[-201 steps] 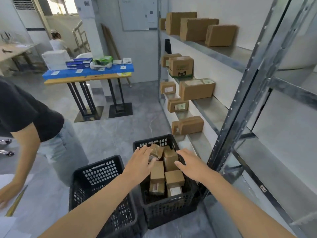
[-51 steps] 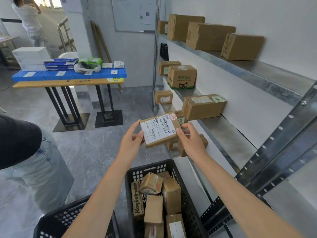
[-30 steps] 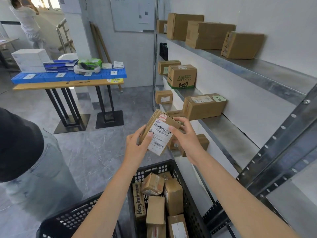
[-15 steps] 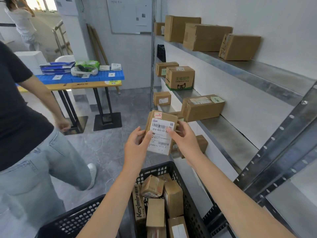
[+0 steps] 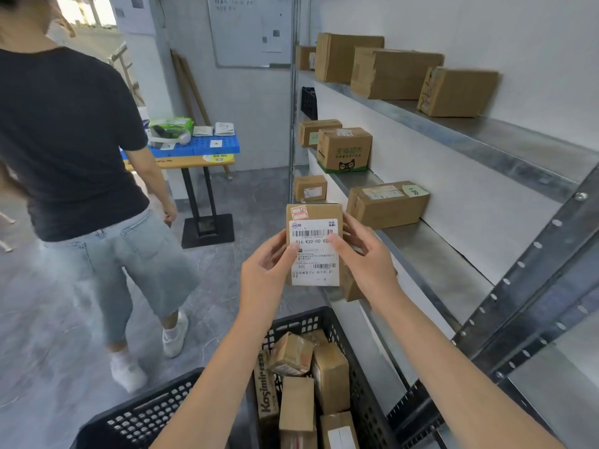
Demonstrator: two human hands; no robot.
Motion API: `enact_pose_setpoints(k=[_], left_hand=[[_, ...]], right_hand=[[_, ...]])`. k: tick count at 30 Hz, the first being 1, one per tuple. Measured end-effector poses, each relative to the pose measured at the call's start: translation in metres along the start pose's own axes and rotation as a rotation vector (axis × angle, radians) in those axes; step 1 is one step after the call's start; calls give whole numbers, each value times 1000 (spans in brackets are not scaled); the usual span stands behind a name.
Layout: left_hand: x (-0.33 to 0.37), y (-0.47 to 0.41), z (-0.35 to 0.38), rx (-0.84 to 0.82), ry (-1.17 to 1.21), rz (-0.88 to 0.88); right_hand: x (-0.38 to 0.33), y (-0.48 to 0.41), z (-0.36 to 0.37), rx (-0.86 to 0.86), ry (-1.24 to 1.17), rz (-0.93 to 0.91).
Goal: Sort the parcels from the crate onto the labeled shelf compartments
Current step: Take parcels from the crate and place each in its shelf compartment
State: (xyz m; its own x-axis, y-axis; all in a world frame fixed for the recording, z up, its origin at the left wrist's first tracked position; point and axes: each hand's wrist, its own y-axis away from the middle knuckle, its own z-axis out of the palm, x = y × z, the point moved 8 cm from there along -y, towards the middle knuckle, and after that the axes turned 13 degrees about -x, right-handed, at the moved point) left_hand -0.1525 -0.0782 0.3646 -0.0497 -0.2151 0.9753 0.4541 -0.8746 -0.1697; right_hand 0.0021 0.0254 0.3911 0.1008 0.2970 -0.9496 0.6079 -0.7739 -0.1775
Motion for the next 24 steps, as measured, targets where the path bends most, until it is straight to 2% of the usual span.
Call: enact_pose_setpoints(k=[11, 15, 24], left_hand=[[17, 8, 3, -4, -14, 47], [25, 10, 5, -18, -8, 62], [73, 2, 15, -54, -23, 158]], right_hand=[[-7, 8, -5, 14, -60, -16], [-14, 9, -8, -5, 6, -40], [-62, 10, -23, 28, 24, -123]])
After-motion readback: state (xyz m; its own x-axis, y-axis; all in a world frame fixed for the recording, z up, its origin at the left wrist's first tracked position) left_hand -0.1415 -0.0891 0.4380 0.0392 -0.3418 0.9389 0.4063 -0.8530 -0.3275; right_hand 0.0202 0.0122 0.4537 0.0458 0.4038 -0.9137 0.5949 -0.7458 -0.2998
